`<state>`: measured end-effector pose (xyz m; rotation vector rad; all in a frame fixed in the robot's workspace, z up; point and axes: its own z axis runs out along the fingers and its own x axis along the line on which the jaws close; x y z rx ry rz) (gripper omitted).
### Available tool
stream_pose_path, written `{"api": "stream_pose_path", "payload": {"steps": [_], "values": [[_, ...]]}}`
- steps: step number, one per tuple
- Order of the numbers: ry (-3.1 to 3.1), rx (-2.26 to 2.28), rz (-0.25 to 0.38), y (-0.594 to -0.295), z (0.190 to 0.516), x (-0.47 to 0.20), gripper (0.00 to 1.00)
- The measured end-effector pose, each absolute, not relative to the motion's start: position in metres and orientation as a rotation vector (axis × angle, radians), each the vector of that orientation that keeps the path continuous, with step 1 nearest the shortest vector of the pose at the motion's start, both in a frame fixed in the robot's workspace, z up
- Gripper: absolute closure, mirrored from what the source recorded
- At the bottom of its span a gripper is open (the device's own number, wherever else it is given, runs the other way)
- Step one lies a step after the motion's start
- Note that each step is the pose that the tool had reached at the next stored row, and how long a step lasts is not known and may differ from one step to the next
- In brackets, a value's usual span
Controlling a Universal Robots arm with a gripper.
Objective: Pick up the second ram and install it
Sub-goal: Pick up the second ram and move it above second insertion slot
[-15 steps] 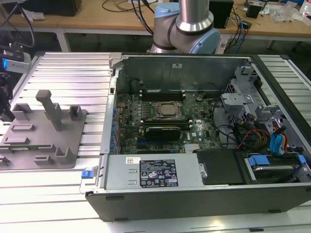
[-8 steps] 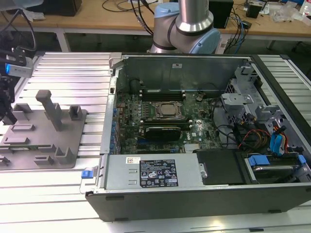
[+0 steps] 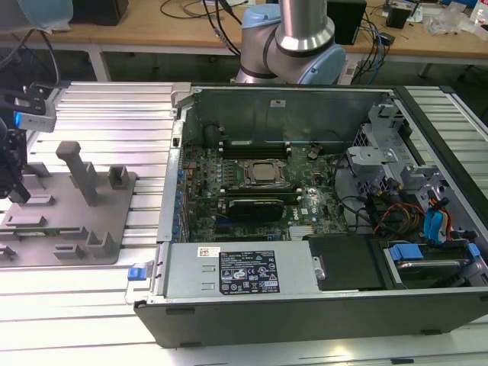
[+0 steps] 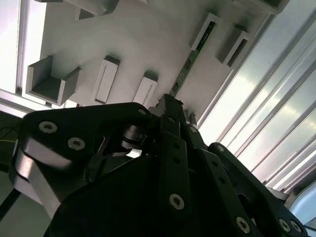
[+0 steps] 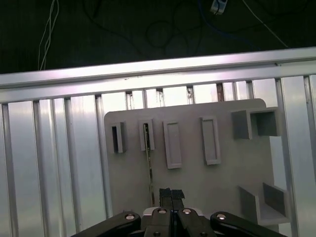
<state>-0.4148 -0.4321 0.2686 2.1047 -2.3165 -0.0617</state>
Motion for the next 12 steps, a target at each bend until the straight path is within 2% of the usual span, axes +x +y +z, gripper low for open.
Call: {"api": "stream_pose_path", "payload": {"steps": [12], "values": [[-2.316, 2.105, -0.062, -0.441, 0.249, -0.415, 0.92]]}}
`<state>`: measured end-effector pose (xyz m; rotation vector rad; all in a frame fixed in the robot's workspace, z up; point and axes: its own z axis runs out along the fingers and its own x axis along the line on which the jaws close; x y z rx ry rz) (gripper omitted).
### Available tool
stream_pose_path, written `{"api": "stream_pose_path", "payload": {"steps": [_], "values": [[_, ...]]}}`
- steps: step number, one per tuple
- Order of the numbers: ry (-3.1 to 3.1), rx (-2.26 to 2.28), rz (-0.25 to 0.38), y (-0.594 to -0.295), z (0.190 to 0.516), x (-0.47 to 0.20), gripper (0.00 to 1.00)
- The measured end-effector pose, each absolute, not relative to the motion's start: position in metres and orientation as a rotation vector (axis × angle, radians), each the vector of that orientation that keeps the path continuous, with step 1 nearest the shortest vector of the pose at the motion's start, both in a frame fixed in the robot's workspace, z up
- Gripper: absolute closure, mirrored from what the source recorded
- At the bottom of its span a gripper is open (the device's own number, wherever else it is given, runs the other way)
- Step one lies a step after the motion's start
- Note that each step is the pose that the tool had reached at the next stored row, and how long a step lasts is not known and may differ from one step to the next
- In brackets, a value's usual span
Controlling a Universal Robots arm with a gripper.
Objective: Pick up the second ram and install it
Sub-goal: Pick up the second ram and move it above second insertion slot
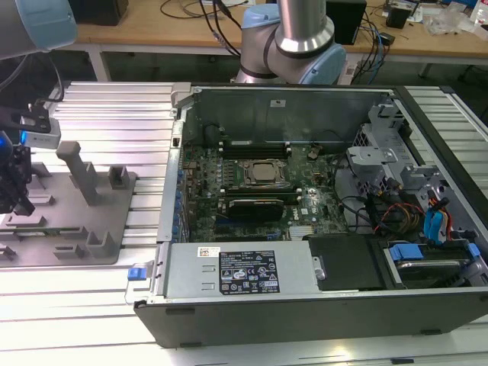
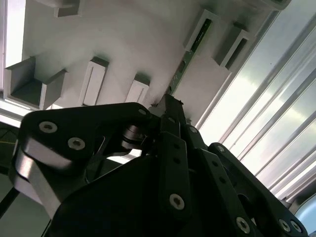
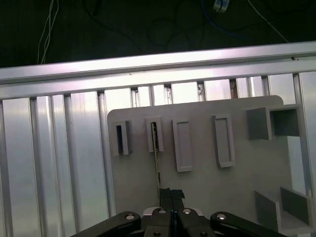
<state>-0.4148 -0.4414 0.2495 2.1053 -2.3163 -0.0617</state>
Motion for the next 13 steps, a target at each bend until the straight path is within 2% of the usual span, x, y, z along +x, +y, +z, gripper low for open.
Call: {"api": "stream_pose_path", "payload": {"steps": [13], "values": [[-2.283, 2.146, -0.056, -0.442, 0.237, -0.418, 0.92]]}}
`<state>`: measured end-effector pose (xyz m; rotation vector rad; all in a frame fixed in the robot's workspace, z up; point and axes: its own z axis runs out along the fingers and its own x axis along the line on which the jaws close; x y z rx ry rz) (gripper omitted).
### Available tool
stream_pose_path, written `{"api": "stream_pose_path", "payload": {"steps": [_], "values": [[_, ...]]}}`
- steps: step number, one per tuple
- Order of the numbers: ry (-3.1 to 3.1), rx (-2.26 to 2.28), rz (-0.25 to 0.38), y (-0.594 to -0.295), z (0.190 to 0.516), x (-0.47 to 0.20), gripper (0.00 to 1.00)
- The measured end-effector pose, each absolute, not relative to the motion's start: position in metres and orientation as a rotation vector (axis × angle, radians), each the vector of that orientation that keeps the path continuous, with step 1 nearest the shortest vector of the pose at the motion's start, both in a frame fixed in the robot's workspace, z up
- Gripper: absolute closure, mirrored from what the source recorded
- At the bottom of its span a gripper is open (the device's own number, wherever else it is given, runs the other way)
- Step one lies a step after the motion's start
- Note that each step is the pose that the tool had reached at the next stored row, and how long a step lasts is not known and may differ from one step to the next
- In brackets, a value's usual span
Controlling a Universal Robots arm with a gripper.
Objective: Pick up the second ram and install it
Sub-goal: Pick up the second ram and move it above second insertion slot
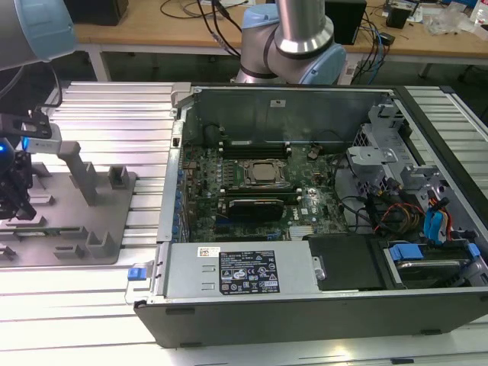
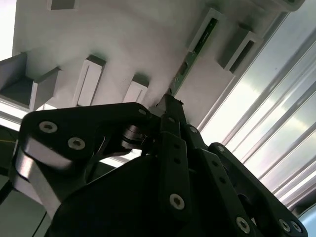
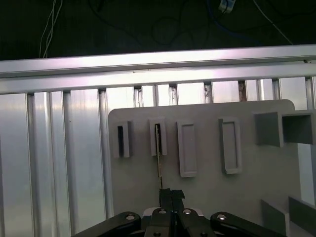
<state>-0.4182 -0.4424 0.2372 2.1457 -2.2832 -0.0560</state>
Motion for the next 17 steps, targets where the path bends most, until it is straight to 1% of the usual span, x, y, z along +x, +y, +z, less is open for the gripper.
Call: {"api": "stream_pose_path", "payload": {"steps": [10, 11, 13, 17], "values": [[-2.281, 2.148, -0.056, -0.446, 0.227, -0.419, 0.92], [-2.281, 2.148, -0.056, -0.446, 0.227, -0.419, 0.86], [-2.281, 2.148, -0.056, -0.446, 0.227, -0.419, 0.72], [-2.238, 2.192, -0.055, -0.446, 0.221, -0.42, 0.72]]}}
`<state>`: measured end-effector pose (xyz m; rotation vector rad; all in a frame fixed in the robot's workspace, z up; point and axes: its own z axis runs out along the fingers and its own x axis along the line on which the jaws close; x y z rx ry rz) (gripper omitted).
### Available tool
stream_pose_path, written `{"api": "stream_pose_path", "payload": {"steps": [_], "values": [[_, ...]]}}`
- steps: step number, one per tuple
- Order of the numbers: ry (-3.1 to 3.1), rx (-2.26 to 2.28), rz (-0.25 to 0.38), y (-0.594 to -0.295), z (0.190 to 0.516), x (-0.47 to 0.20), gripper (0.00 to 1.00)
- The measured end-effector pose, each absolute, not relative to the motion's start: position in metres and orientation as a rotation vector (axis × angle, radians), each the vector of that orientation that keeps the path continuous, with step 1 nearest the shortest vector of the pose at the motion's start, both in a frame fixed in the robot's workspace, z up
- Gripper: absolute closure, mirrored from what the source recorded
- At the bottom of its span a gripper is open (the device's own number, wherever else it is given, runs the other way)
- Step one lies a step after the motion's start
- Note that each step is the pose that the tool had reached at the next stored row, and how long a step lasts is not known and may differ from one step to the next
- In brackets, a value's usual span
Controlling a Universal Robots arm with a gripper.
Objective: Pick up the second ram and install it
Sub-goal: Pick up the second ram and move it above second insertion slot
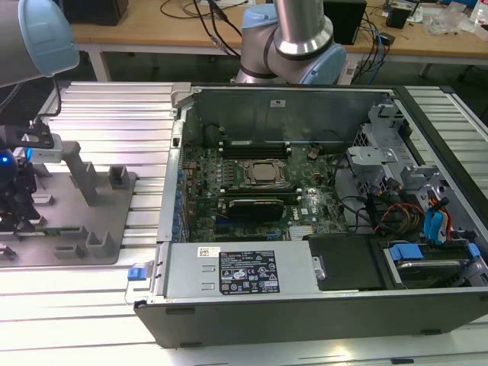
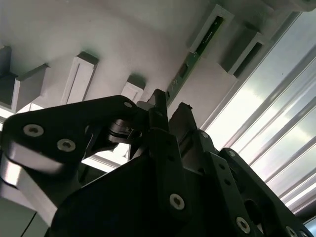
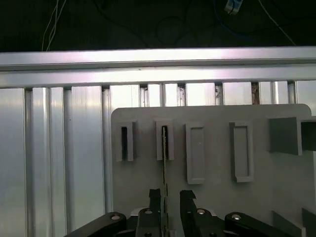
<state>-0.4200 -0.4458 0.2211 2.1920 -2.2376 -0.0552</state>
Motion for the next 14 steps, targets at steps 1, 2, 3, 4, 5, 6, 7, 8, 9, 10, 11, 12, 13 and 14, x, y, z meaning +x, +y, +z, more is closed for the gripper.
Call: {"api": "stream_pose_path", "payload": {"steps": [1, 2, 3, 4, 5, 6, 7, 8, 9, 10, 11, 12, 13, 14], "values": [[-2.228, 2.201, -0.055, -0.446, 0.219, -0.42, 0.72], [-2.225, 2.205, -0.055, -0.446, 0.218, -0.42, 0.72], [-2.221, 2.208, -0.055, -0.446, 0.217, -0.421, 0.72], [-2.218, 2.211, -0.054, -0.446, 0.216, -0.421, 0.72], [-2.216, 2.212, -0.053, -0.446, 0.215, -0.421, 0.72], [-2.213, 2.214, -0.052, -0.446, 0.213, -0.421, 0.72], [-2.208, 2.216, -0.049, -0.446, 0.211, -0.422, 0.72], [-2.205, 2.217, -0.047, -0.445, 0.21, -0.423, 0.72], [-2.202, 2.218, -0.045, -0.445, 0.209, -0.423, 0.72], [-2.199, 2.219, -0.042, -0.445, 0.208, -0.423, 0.72], [-2.198, 2.219, -0.041, -0.444, 0.208, -0.423, 0.72], [-2.198, 2.219, -0.041, -0.443, 0.207, -0.423, 0.72], [-2.198, 2.219, -0.041, -0.443, 0.207, -0.423, 0.72], [-2.198, 2.219, -0.041, -0.443, 0.208, -0.423, 0.72]]}}
